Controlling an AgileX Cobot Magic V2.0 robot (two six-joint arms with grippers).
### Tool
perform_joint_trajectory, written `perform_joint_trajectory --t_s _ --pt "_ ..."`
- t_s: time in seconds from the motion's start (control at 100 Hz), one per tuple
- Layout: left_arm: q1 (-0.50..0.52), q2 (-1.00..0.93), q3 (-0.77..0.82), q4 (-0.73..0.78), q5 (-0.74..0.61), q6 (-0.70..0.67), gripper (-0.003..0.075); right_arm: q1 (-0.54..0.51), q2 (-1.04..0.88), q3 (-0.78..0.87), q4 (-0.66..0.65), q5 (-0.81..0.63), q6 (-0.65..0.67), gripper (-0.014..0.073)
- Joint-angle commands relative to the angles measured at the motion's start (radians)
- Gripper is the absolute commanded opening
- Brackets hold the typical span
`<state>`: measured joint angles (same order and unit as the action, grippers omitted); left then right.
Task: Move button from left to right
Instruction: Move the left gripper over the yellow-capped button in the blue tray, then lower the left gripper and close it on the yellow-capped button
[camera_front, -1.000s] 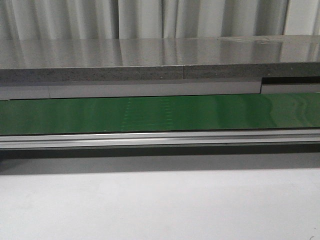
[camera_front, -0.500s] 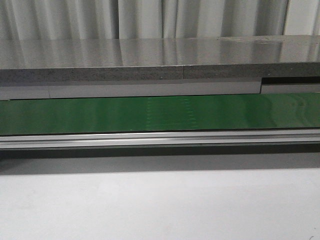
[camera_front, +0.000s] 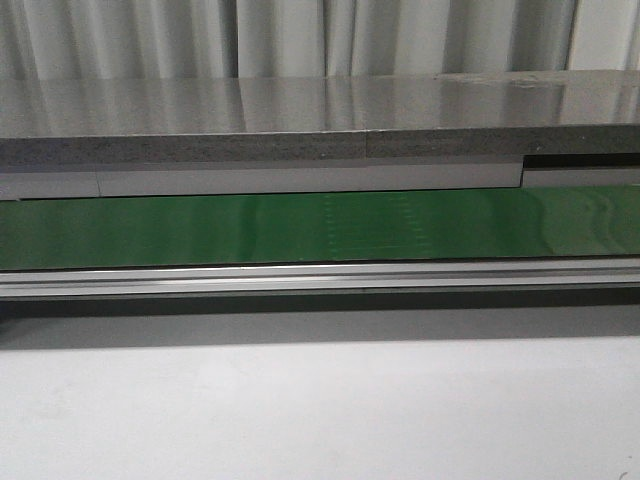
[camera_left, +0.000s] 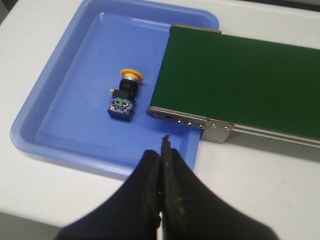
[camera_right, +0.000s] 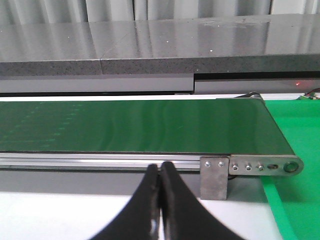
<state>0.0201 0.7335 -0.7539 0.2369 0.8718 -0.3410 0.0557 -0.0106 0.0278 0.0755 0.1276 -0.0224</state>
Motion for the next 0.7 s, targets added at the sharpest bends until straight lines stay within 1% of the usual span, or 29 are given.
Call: perform_joint_trajectory --t_s 0.0,0.12,0.17,0.21,0.24,0.28,0.31,0.33,0.36,0.38,0.39,0.43,0.48,0.5,0.55,0.69 --pt "-0.008 0.042 -0.036 0.001 -0.046 -0.010 -0.0020 0.002 -0.019 -0.017 -0.007 -0.086 0.000 -0.0068" --pt "-0.008 0.091 -0.036 0.001 -0.030 -0.003 -0.0015 0.002 -0.019 -0.017 -0.007 -0.086 0.000 -0.0068" --pt "-0.008 0.110 -0.036 0.001 -0.022 0.012 0.0013 0.002 -0.019 -0.017 -0.007 -0.086 0.000 -0.0068" --pt "-0.008 0.125 -0.036 0.001 -0.020 0.025 0.0060 0.002 -0.019 -0.017 -0.007 -0.086 0.000 -0.0068" --pt "-0.008 0.134 -0.036 0.001 -0.012 0.025 0.0100 0.002 -0.019 -0.017 -0.007 -0.086 0.000 -0.0068" --pt "-0.008 0.144 -0.036 0.001 -0.010 0.025 0.0173 0.002 -0.019 -0.017 -0.007 -0.086 0.000 -0.0068" --pt "-0.008 0.152 -0.036 0.001 -0.007 0.025 0.0245 0.002 -0.019 -0.017 -0.007 -0.086 0.000 -0.0068" --pt "-0.008 0.155 -0.036 0.001 -0.007 0.025 0.0277 0.002 -0.019 -0.017 -0.007 -0.086 0.000 -0.0068" --pt "-0.008 0.159 -0.036 0.001 -0.004 0.026 0.0360 0.002 -0.019 -0.017 -0.007 -0.086 0.000 -0.0068" --pt "-0.008 0.163 -0.036 0.003 -0.004 0.026 0.0393 0.002 -0.019 -0.017 -0.007 -0.086 0.000 -0.0068" --pt "-0.008 0.163 -0.036 0.005 -0.004 0.026 0.0428 0.002 -0.019 -0.017 -0.007 -0.086 0.000 -0.0068" --pt "-0.008 0.167 -0.036 0.007 -0.004 0.026 0.0526 0.002 -0.019 -0.017 -0.007 -0.086 0.000 -0.0068" --pt "-0.008 0.167 -0.036 0.009 -0.004 0.026 0.0615 0.002 -0.019 -0.017 -0.007 -0.086 0.000 -0.0068" --pt "-0.008 0.167 -0.036 0.014 -0.006 0.026 0.0639 0.002 -0.019 -0.017 -0.007 -0.086 0.000 -0.0068" --pt "-0.008 0.167 -0.036 0.023 -0.011 0.026 0.0666 0.002 -0.019 -0.017 -0.007 -0.086 0.000 -0.0068" --pt "-0.008 0.167 -0.036 0.034 -0.043 0.026 0.0641 0.002 -0.019 -0.017 -0.007 -0.086 0.000 -0.0068"
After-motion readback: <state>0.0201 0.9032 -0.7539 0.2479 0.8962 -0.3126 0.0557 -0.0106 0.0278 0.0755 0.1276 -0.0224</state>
